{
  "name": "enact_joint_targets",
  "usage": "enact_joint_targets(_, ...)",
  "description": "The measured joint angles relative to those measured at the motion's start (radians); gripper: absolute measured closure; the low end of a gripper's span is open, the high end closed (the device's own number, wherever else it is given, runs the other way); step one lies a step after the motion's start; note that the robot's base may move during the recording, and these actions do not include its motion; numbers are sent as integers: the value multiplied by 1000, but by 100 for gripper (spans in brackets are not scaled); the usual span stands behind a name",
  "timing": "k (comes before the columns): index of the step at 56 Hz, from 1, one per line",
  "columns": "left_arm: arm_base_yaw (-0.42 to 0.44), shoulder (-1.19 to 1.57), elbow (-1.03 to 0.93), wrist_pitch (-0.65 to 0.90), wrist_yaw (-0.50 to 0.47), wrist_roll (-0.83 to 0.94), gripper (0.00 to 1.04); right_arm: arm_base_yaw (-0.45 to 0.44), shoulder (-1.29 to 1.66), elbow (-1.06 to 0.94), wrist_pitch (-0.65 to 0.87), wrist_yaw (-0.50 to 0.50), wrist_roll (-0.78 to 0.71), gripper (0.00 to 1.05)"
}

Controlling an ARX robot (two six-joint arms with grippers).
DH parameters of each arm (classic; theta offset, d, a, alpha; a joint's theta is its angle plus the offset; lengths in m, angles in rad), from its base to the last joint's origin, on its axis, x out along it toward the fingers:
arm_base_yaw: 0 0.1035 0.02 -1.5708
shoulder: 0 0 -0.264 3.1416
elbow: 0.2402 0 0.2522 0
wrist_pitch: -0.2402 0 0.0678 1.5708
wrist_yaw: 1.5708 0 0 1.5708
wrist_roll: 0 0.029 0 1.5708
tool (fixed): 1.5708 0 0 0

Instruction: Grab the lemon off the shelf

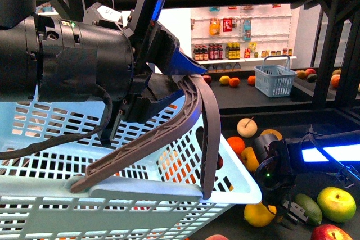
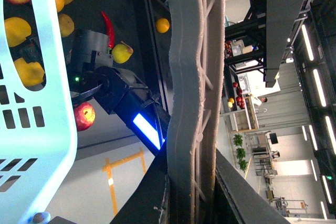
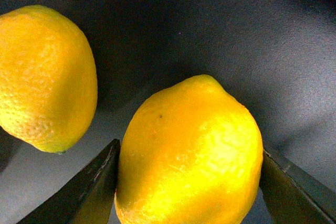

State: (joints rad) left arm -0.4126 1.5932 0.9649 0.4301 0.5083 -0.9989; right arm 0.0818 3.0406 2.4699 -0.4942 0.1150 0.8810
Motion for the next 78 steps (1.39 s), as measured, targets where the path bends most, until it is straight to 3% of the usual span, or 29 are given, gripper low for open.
enact_joint_targets(26,0,0,0,0,0,0,91,-98,-547,-718,384,-89,-94,40)
enact_joint_targets(36,0,0,0,0,0,0,91,-130,-931,-1072,526,-259,-120,40)
enact_joint_targets(48,0,0,0,0,0,0,91,-20,-1207,-1264,541,-376,-122,40)
enact_joint_targets(78,0,0,0,0,0,0,91,230,-1231,-1281,544,-353,-154,40)
